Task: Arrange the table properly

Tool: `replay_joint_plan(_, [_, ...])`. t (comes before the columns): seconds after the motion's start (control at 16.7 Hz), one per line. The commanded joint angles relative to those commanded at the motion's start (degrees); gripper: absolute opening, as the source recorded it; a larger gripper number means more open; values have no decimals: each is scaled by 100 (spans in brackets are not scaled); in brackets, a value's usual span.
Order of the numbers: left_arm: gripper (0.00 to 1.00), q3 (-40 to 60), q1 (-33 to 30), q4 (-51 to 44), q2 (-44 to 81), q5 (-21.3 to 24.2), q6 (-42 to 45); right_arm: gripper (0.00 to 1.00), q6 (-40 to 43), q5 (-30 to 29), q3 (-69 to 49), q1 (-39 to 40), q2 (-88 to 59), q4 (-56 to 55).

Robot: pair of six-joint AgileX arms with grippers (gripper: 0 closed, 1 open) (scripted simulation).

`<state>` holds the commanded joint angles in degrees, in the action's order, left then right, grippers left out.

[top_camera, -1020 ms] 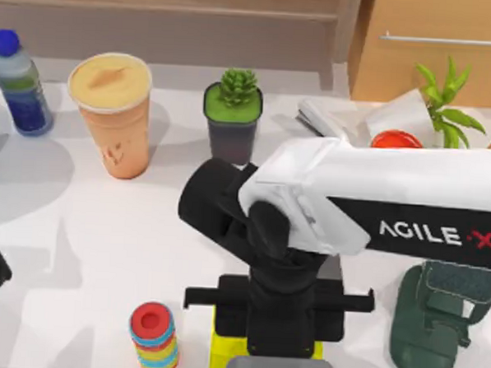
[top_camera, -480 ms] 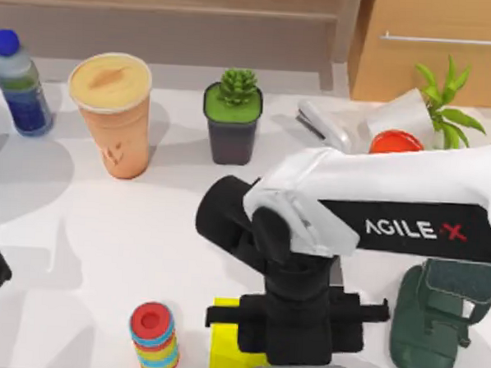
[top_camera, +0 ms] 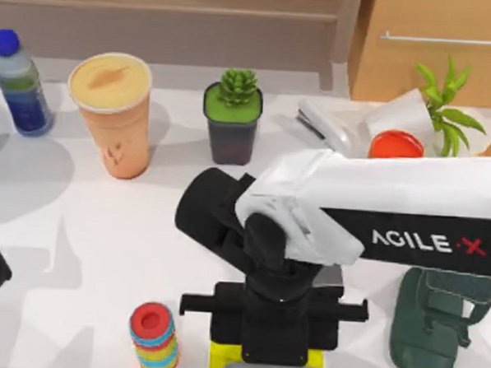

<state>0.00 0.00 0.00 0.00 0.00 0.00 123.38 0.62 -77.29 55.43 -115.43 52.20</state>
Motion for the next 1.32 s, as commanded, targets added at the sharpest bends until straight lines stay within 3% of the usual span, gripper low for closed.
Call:
replay_joint_plan(0.18, [100,0,0,0,0,0,0,0,0,0,0,0,0,0])
replay_joint_plan(0.96, [100,0,0,0,0,0,0,98,0,0,0,0,0,0])
replay_joint_plan(1.32, [100,0,0,0,0,0,0,100,0,0,0,0,0,0])
